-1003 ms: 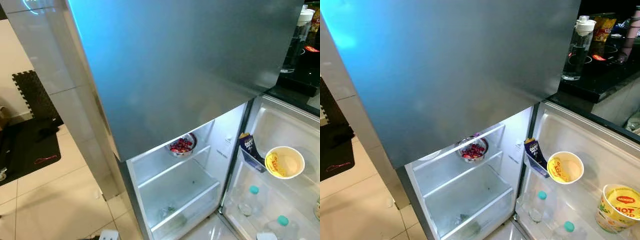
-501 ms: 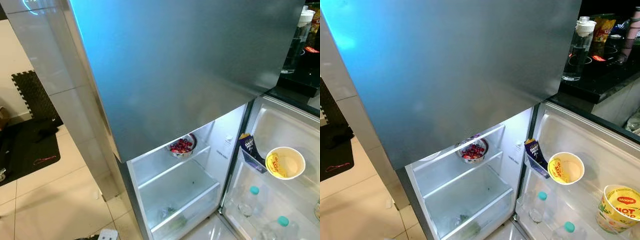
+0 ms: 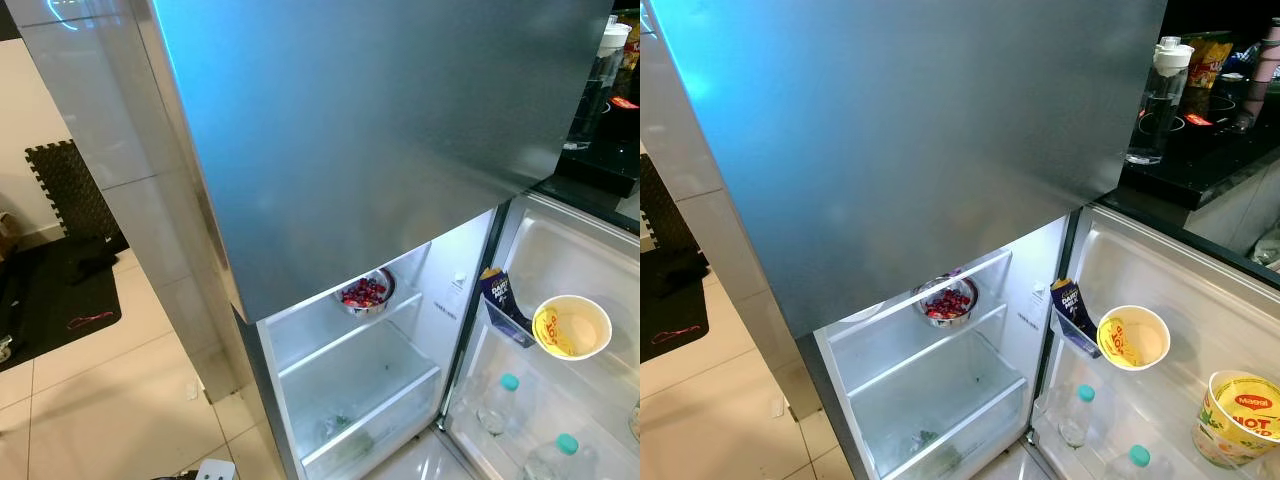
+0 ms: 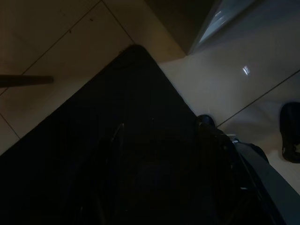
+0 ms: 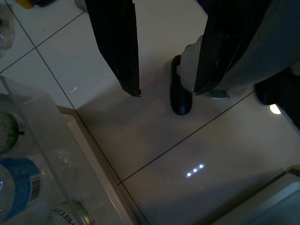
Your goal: Restocking fridge
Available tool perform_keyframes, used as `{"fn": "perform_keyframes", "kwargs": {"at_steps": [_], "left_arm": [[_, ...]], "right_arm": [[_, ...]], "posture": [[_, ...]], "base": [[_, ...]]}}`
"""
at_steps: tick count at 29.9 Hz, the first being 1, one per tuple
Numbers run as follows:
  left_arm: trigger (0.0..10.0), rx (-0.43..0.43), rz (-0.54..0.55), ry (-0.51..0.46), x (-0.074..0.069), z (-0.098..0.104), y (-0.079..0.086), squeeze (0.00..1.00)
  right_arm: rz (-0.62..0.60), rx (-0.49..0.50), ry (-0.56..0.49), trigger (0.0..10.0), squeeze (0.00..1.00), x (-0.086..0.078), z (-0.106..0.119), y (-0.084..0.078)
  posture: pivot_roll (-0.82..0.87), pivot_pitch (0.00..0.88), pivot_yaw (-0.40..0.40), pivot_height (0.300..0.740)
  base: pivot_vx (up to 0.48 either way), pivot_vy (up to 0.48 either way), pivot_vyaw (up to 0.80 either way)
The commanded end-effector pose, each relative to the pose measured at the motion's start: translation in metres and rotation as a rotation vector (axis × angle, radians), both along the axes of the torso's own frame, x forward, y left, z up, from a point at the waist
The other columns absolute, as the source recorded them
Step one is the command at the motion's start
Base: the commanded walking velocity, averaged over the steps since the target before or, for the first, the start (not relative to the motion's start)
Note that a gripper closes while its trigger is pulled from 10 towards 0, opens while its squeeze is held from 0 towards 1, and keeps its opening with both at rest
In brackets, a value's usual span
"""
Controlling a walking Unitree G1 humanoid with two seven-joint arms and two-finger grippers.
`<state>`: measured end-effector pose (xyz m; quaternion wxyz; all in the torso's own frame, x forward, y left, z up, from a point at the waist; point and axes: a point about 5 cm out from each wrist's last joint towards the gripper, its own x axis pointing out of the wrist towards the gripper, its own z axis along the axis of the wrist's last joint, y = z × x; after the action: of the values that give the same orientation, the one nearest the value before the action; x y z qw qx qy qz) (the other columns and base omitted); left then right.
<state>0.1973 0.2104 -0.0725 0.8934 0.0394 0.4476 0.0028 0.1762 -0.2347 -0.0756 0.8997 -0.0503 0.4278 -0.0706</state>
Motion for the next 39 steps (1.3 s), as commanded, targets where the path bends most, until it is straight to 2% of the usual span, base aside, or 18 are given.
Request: {"fn": "perform_keyframes", "kwargs": {"at_steps": [1, 8, 18, 39], "left_arm": [[10.0, 0.008, 0.020, 0.022, -0.0074, -0.0035, 0.0033, 0.00], [10.0, 0.022, -0.006, 0.029, -0.0062, -0.0028, 0.0048, 0.00], [10.0, 0.018, 0.002, 0.042, -0.0108, -0.0050, 0.0056, 0.00], [10.0, 0.024, -0.009, 0.038, -0.0083, -0.0033, 0.0078, 0.00]], "right_arm": [[0.011, -0.001, 0.028, 10.0, 0.00, -0.0040, -0.0027, 0.0013], [0.004, 0.001, 0.011, 10.0, 0.00, 0.0024, 0.0001, 0.0018], [0.003, -0.002, 0.022, 10.0, 0.00, -0.0002, -0.0006, -0.0007], [-0.009, 0.002, 0.028, 10.0, 0.00, -0.0011, -0.0014, -0.0005]], "posture": [[-0.13, 0.088, 0.074, 0.740], [-0.13, 0.095, 0.077, 0.740], [-0.14, 0.102, 0.075, 0.740], [-0.13, 0.105, 0.084, 0.740]], "base": [[0.000, 0.000, 0.00], [0.000, 0.000, 0.00], [0.000, 0.000, 0.00], [0.000, 0.000, 0.00]]}}
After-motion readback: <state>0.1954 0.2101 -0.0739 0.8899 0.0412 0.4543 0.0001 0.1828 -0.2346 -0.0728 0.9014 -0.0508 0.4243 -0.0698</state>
